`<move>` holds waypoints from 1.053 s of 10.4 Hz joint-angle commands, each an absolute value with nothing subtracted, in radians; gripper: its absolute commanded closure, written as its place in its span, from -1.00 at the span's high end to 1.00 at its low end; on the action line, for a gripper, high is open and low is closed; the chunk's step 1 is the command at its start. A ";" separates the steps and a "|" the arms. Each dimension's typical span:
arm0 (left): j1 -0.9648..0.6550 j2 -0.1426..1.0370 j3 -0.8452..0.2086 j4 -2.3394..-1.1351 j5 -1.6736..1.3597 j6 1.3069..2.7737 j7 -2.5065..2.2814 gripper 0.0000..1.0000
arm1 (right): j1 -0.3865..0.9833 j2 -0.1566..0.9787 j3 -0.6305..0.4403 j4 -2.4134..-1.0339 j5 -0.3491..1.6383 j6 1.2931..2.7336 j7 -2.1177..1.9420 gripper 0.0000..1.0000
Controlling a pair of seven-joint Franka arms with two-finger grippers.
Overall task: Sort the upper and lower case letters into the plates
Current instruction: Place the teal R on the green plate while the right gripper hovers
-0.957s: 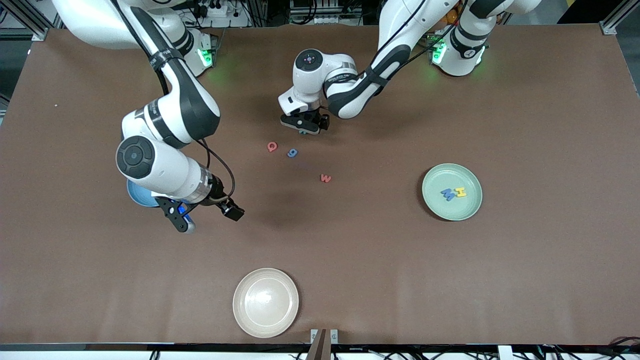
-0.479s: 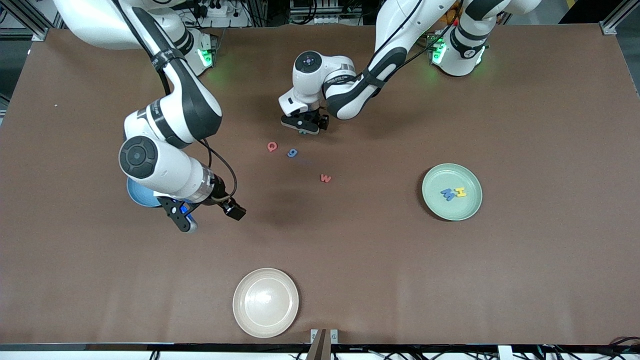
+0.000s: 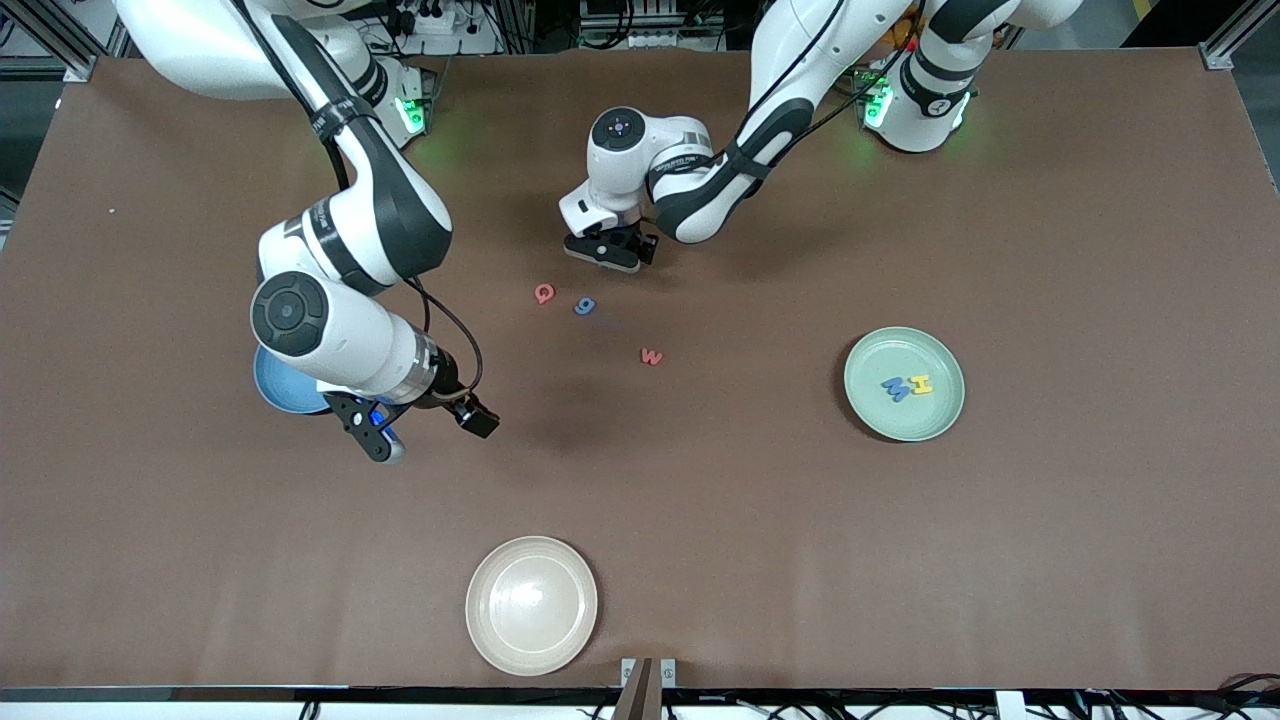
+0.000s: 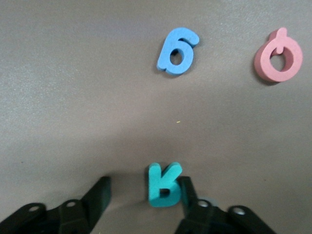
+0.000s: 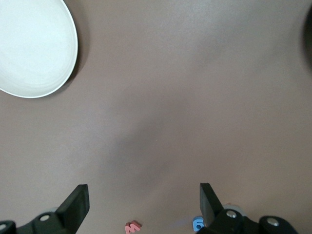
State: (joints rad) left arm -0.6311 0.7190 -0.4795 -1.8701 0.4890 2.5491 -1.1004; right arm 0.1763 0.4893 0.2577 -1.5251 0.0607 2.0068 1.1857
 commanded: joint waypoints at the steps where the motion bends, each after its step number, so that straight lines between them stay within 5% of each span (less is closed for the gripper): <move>1: -0.640 0.719 -0.468 -1.864 0.520 2.560 -1.155 -1.00 | 0.183 0.506 0.258 -1.499 0.054 2.005 1.201 1.00; 6: -0.523 0.565 -0.466 -1.920 0.523 2.493 -1.245 -1.00 | 0.232 0.544 0.258 -1.502 0.055 2.080 1.267 1.00; 11: -0.244 0.443 -0.537 -1.942 0.511 2.300 -1.143 -1.00 | 0.278 0.537 0.262 -1.623 0.058 2.088 1.405 1.00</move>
